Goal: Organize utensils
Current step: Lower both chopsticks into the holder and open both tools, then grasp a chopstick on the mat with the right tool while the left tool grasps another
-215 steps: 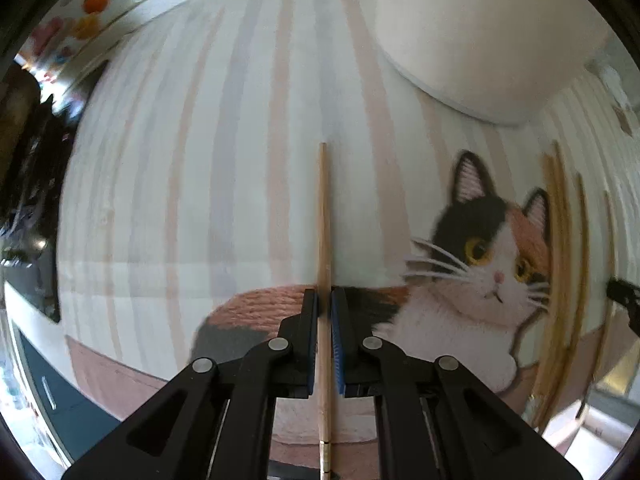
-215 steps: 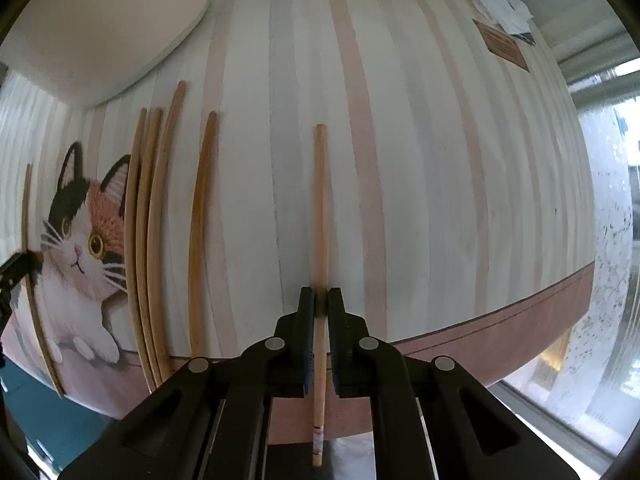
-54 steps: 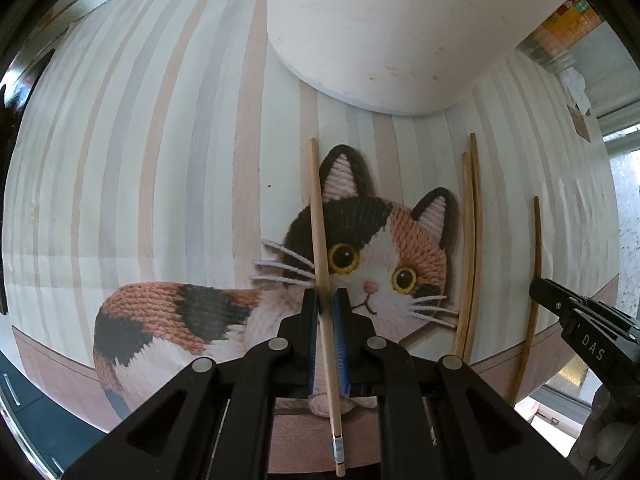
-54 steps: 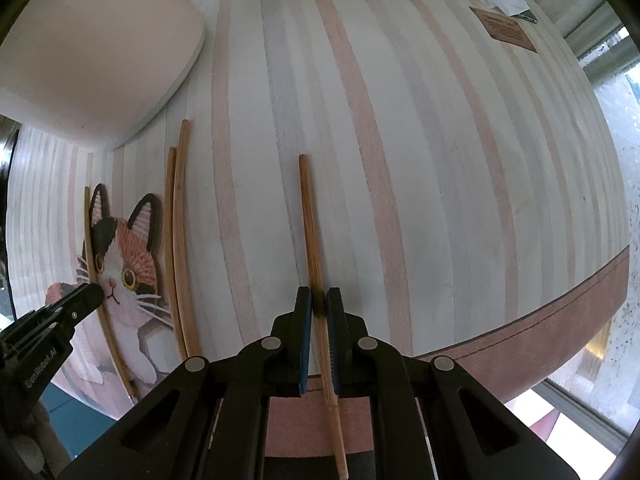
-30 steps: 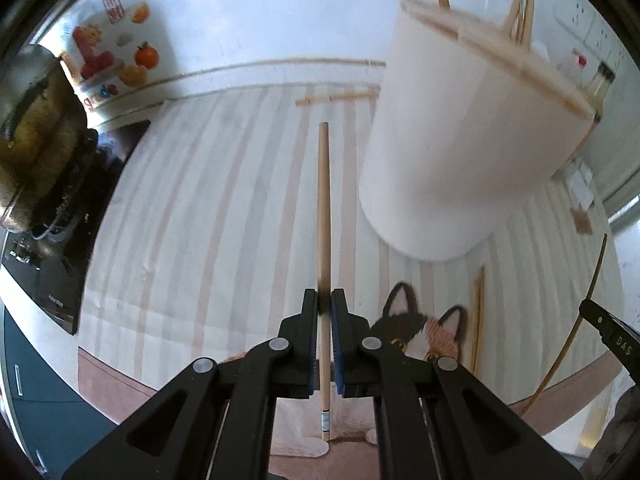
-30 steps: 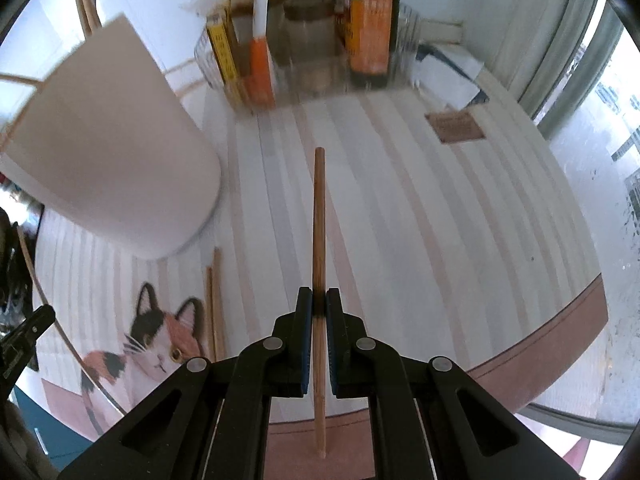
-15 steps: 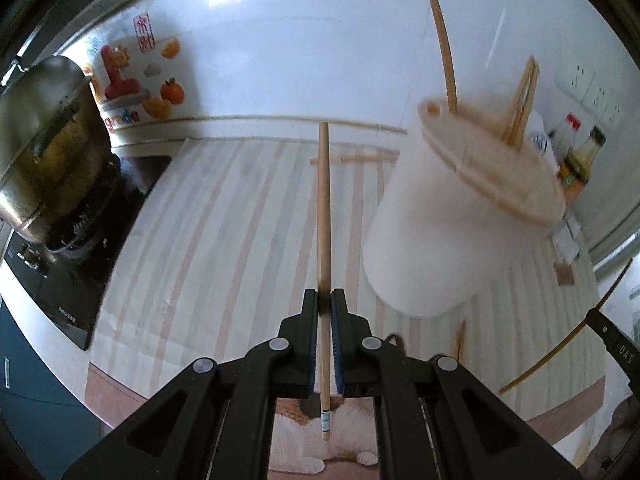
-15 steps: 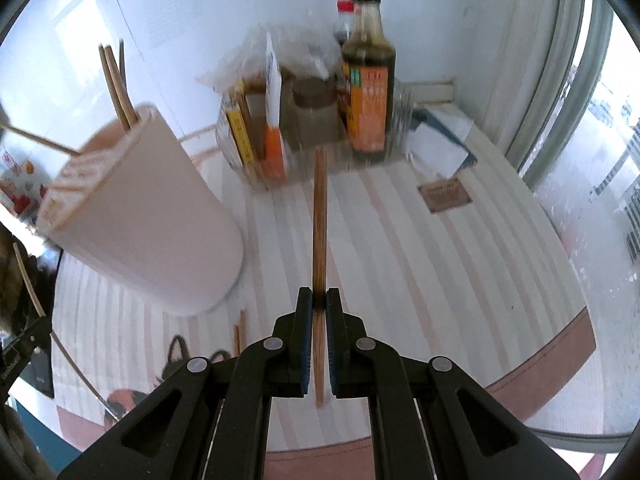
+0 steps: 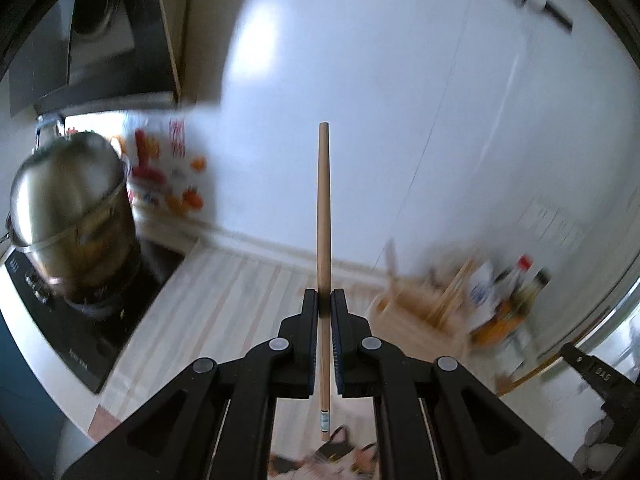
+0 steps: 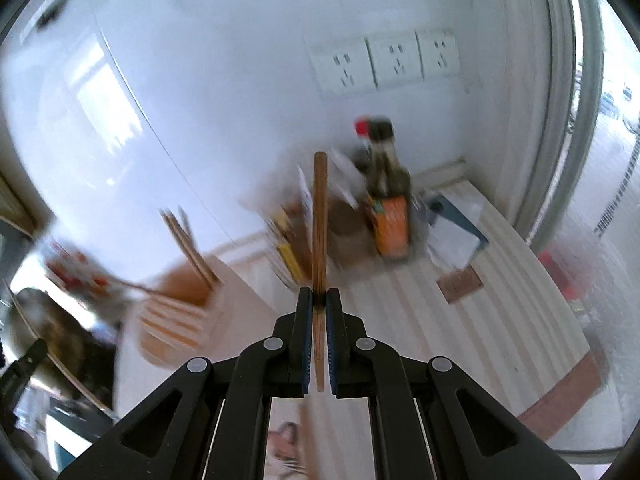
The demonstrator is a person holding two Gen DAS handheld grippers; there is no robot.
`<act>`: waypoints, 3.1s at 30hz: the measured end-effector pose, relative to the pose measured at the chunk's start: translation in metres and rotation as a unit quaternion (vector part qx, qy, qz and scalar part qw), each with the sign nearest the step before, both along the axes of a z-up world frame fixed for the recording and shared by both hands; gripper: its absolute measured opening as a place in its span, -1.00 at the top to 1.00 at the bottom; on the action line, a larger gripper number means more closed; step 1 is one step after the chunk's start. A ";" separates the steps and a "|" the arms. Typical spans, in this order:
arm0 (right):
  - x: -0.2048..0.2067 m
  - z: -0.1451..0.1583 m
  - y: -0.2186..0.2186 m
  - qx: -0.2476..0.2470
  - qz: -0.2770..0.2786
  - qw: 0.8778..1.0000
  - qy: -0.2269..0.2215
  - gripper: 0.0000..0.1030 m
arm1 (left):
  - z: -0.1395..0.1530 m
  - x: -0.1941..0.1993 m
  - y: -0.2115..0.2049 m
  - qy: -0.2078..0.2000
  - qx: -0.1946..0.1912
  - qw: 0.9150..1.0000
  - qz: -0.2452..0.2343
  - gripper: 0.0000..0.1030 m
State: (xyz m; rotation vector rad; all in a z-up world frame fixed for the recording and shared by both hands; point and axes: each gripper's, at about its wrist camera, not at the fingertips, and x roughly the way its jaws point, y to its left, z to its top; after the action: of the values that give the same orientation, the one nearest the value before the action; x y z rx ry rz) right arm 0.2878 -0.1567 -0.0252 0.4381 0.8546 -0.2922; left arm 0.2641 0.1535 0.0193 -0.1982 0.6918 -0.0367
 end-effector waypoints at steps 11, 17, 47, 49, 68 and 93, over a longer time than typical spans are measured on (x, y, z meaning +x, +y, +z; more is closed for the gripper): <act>0.052 0.086 0.015 0.035 0.030 0.996 -0.074 0.87 | 0.072 0.051 -0.047 -0.078 -0.043 0.995 -0.040 0.92; 0.082 0.073 0.025 0.029 0.030 0.997 -0.063 0.87 | 0.045 0.104 -0.079 -0.067 -0.024 0.996 -0.059 0.92; 0.080 0.030 0.006 0.060 0.043 0.997 0.023 -0.07 | -0.002 0.073 -0.029 0.045 0.057 0.994 -0.077 -1.00; 0.064 0.017 0.005 0.059 0.039 0.997 0.038 -0.11 | -0.026 0.059 -0.018 0.068 0.067 0.993 -0.064 -1.00; -0.014 -0.256 0.080 0.122 0.089 0.937 0.316 0.42 | -0.291 0.011 0.013 0.339 0.175 0.924 -0.028 -1.00; -0.018 -0.250 0.086 0.113 0.147 0.926 0.330 0.77 | -0.289 -0.007 -0.015 0.346 0.175 0.920 -0.048 -1.00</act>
State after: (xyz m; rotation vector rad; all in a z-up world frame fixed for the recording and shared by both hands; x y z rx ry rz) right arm 0.2703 -0.0705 -0.2753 0.4216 1.6098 -0.0528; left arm 0.2575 0.1387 -0.2700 0.1835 1.4007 0.0685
